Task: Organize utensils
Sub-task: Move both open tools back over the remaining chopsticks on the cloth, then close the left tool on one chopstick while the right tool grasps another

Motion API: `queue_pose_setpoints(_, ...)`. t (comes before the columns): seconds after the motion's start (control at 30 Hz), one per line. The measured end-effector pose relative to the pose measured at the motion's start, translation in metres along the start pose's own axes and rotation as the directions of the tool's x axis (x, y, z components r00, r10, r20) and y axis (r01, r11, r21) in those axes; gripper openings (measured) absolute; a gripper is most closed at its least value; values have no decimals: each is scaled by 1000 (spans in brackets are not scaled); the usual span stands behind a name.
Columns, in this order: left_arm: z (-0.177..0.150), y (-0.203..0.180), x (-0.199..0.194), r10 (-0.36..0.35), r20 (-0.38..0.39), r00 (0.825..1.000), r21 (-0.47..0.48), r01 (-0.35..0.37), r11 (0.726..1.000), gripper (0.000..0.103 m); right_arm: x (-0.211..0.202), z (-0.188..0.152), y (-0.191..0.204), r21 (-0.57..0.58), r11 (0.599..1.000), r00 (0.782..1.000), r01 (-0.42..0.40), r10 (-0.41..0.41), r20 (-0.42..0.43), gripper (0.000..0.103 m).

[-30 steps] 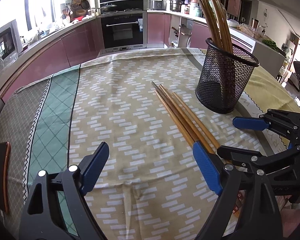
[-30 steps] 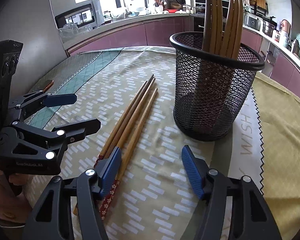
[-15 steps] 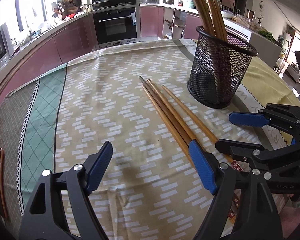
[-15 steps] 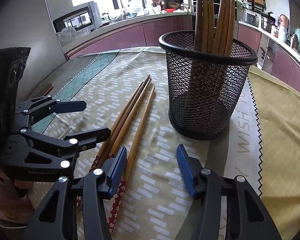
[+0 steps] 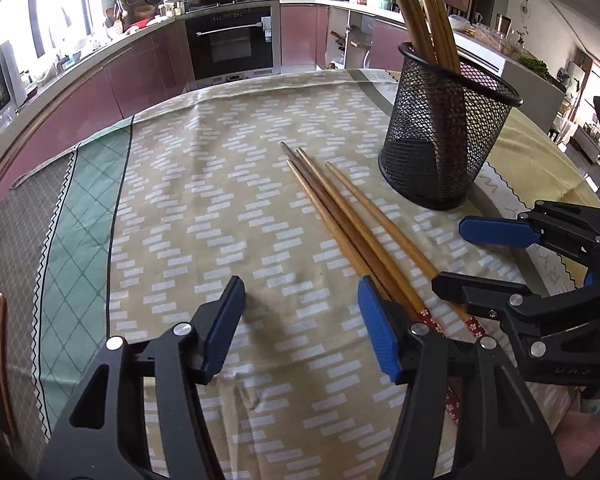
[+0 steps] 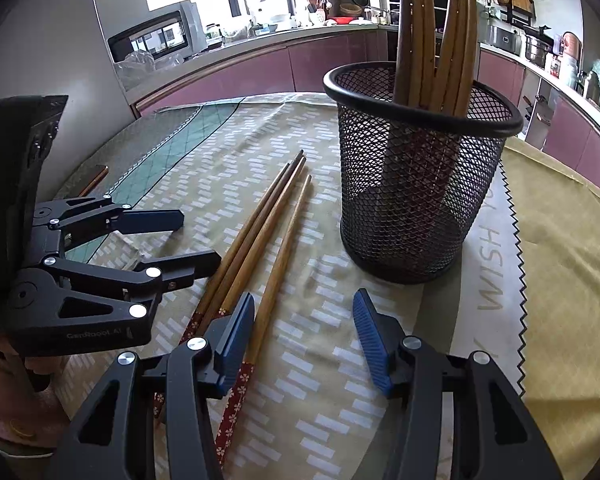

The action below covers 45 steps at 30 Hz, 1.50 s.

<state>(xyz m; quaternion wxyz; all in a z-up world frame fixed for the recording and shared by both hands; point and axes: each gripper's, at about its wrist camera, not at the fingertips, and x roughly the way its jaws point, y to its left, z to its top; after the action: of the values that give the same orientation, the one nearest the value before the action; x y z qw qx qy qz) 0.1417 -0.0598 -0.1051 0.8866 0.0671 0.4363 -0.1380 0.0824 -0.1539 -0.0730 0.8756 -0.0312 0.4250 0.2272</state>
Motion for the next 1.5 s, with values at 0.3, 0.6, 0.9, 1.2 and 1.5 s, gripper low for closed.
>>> queue_pose_setpoints(0.3, 3, 0, -4, -44, 16, 999, -11, 44, 999, 60, 0, 0, -2, 10, 1000, 1000, -12, 12, 2, 50)
queue_pose_setpoints(0.6, 5, -1, 3, -51, 1, 999, -7, 51, 999, 55, 0, 1, -3, 7, 1000, 1000, -13, 13, 0, 50)
queue_pose_setpoints(0.9, 5, 7, 2, -59, -9, 998, -15, 59, 998, 32, 4, 6, 1, -18, 1000, 1000, -14, 13, -8, 37)
queue_pose_setpoints(1.2, 6, 12, 3, -91, -5, 996, -54, 91, 994, 14, 14, 16, 1, 5, 999, 999, -46, 46, -11, 10)
queue_pose_setpoints(1.5, 1, 13, -5, -100, 4, 995, -84, 100, 991, 7, 5, 10, -10, 81, 992, 996, -94, 93, 17, 6)
